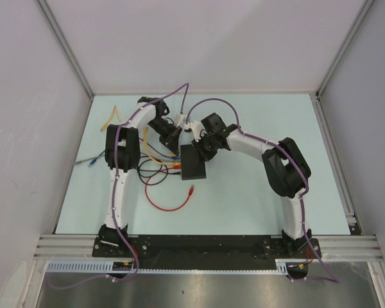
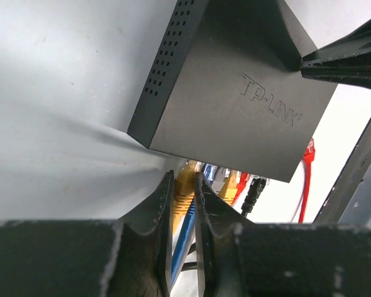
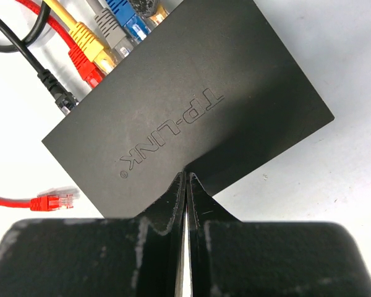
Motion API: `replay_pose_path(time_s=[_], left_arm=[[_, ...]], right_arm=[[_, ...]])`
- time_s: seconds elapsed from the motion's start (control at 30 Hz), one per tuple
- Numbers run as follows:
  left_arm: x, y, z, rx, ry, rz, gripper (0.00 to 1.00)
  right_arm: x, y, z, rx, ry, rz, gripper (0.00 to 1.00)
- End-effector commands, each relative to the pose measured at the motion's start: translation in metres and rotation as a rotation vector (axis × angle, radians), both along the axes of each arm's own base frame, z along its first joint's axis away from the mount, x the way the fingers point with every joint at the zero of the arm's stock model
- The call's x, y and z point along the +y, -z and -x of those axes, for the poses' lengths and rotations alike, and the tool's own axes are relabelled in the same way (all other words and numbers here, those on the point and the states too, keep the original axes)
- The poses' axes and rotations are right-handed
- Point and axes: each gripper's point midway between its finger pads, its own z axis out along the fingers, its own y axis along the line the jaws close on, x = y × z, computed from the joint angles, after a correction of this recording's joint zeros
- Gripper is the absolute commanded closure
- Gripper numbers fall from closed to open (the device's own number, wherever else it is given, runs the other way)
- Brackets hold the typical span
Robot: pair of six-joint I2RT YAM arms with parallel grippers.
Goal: Pull the plug from the switch port
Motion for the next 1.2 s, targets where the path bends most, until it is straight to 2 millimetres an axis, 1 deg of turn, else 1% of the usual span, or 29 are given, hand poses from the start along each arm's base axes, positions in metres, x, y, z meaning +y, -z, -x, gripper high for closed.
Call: replay_pose_path(time_s=[0.0,0.03,0.1,0.13,0.17,0.27,0.3,0.4,0.5,0.53,0.57,0.6,0.63,0.67,0.73,0.77,0.83,0.87,0.9,0.93,1.0,1.07,1.1,1.17], left_arm=[[0.025,0.016,-0.017,-0.118,0.085,-0.107,0.94],[0.025,0.017,-0.018,-0.124,0.081,-0.111,0.89],[0.025,0.017,-0.021,-0.145,0.078,-0.111,0.85],[0.024,0.016,-0.023,-0.148,0.063,-0.113,0.78],[0.023,0.016,-0.025,-0.152,0.057,-0.112,0.76],[0.019,0.015,-0.029,-0.155,0.035,-0.094,0.75],[0.018,0.019,-0.027,-0.136,0.034,-0.091,0.75],[0.015,0.018,-0.025,-0.113,0.027,-0.076,0.77],[0.013,0.011,-0.026,-0.124,0.021,-0.062,0.78],[0.01,-0.001,-0.03,-0.153,0.017,-0.042,0.8],[0.008,-0.006,-0.031,-0.167,0.013,-0.032,0.81],[0.006,-0.014,-0.038,-0.204,0.0,-0.02,0.86],[0.004,-0.027,-0.044,-0.244,-0.01,-0.006,0.89],[0.0,-0.035,-0.053,-0.286,-0.034,0.011,0.91],[-0.003,-0.051,-0.065,-0.355,-0.058,0.032,0.97],[-0.003,-0.067,-0.08,-0.432,-0.094,0.036,0.99],[-0.002,-0.085,-0.093,-0.504,-0.128,0.051,0.98],[-0.001,-0.097,-0.106,-0.556,-0.167,0.047,0.95],[-0.001,-0.102,-0.11,-0.569,-0.173,0.047,0.84],[-0.001,-0.115,-0.118,-0.604,-0.18,0.051,0.71],[0.001,-0.124,-0.119,-0.618,-0.181,0.042,0.51],[0.003,-0.145,-0.12,-0.649,-0.183,0.071,0.47],[0.002,-0.166,-0.116,-0.672,-0.185,0.109,0.43],[0.013,-0.188,-0.116,-0.691,-0.235,0.123,0.39]], right_arm=[[-0.011,0.022,0.01,0.045,-0.006,0.069,0.96],[-0.012,0.022,0.01,0.046,-0.006,0.069,0.97],[-0.011,0.022,0.009,0.044,-0.005,0.069,0.96],[-0.011,0.022,0.01,0.045,-0.007,0.07,0.96],[-0.011,0.022,0.01,0.045,-0.007,0.07,0.96],[-0.011,0.021,0.01,0.042,-0.007,0.071,0.96],[-0.012,0.022,0.011,0.046,-0.007,0.074,0.96],[-0.012,0.022,0.011,0.045,-0.005,0.073,0.96],[-0.012,0.021,0.011,0.043,-0.008,0.073,0.96],[-0.012,0.022,0.011,0.046,-0.008,0.076,0.96],[-0.011,0.022,0.011,0.045,-0.009,0.073,0.96],[-0.012,0.022,0.011,0.046,-0.007,0.074,0.96],[-0.012,0.022,0.011,0.047,-0.008,0.073,0.96],[-0.01,0.023,0.011,0.045,-0.01,0.073,0.96],[-0.01,0.023,0.01,0.045,-0.009,0.073,0.96],[-0.01,0.024,0.01,0.047,-0.01,0.073,0.96],[-0.011,0.023,0.01,0.045,-0.01,0.074,0.96],[-0.011,0.023,0.01,0.045,-0.01,0.074,0.96],[-0.011,0.023,0.01,0.045,-0.01,0.074,0.96],[-0.011,0.023,0.009,0.043,-0.008,0.074,0.96],[-0.012,0.022,0.009,0.041,-0.006,0.074,0.96],[-0.012,0.023,0.009,0.043,-0.006,0.077,0.96],[-0.013,0.023,0.009,0.042,-0.003,0.077,0.96],[-0.013,0.023,0.009,0.041,-0.001,0.08,0.96]])
